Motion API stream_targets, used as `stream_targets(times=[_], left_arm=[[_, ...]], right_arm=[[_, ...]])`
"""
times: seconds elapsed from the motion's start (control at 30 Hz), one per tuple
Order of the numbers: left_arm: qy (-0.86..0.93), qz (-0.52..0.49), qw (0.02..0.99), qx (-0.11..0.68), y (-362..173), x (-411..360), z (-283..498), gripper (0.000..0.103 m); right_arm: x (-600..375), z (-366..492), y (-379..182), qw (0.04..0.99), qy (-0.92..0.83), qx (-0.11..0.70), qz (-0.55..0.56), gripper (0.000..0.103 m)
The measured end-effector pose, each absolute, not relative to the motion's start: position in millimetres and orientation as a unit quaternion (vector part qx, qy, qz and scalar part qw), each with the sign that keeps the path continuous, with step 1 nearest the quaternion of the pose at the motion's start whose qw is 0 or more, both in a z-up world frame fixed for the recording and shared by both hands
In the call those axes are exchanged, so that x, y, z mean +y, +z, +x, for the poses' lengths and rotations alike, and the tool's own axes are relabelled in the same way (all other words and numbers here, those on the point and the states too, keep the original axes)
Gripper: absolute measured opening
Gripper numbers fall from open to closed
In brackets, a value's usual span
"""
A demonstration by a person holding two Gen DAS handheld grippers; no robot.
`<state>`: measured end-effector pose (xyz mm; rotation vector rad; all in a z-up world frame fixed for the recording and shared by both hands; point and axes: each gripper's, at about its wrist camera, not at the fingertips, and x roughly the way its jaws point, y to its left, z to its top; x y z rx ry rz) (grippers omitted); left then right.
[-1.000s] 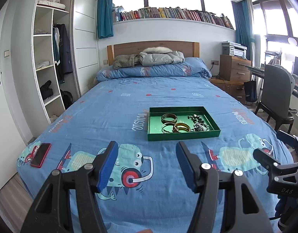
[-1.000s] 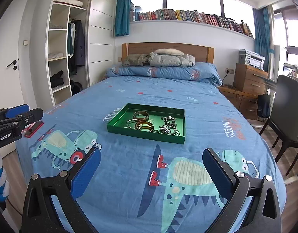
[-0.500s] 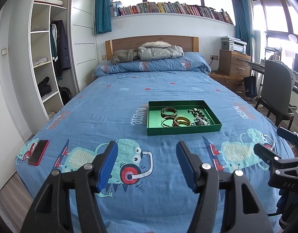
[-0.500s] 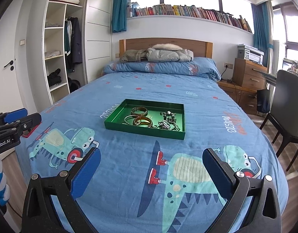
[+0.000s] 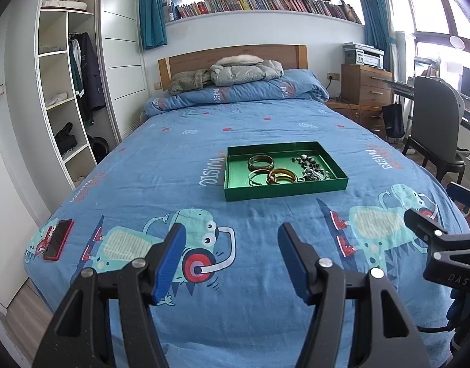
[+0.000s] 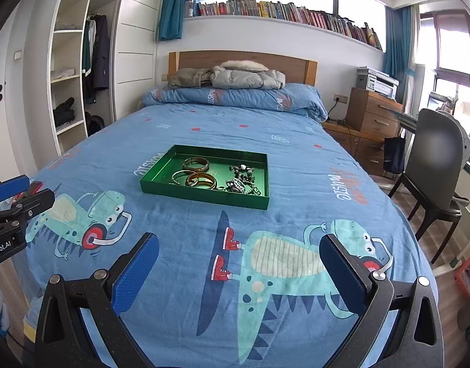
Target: Organize jewelry
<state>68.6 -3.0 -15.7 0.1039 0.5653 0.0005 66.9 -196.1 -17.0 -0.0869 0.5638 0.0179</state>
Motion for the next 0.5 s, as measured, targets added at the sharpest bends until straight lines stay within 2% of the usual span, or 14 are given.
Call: stream_targets(times=[0.5], left_arm=[[0.015, 0.048, 0.96, 0.276, -14, -11, 72, 0.061]], right_arm=[[-209, 69, -19, 0.958, -0.007, 0.284, -0.041, 0.103]])
